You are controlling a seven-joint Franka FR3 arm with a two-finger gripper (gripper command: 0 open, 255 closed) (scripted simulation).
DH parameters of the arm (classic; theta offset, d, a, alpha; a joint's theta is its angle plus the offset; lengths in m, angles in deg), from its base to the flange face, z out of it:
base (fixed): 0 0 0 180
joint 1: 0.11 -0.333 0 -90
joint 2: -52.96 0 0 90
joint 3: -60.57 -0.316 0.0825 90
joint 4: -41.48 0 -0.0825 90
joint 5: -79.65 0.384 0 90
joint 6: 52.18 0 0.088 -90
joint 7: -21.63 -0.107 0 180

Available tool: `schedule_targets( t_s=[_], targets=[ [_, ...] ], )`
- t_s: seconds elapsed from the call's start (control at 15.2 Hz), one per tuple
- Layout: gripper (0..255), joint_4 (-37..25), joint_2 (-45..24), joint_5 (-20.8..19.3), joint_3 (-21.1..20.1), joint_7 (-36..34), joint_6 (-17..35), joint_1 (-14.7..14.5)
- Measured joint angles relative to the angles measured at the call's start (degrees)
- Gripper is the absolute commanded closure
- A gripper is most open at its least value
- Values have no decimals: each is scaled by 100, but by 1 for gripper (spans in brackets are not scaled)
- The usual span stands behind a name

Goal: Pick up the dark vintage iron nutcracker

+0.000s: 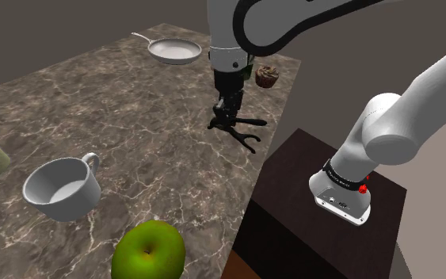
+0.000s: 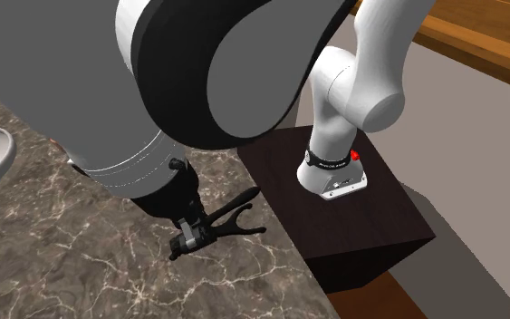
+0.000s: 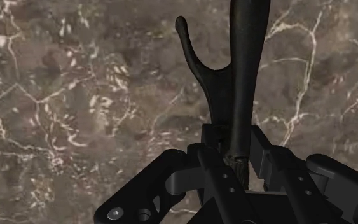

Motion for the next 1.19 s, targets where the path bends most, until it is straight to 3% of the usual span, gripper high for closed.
schedule_targets(
  t_s=[1.19],
  targets=[
    [255, -845, 307, -38, 124, -81, -1148, 31]
  ],
)
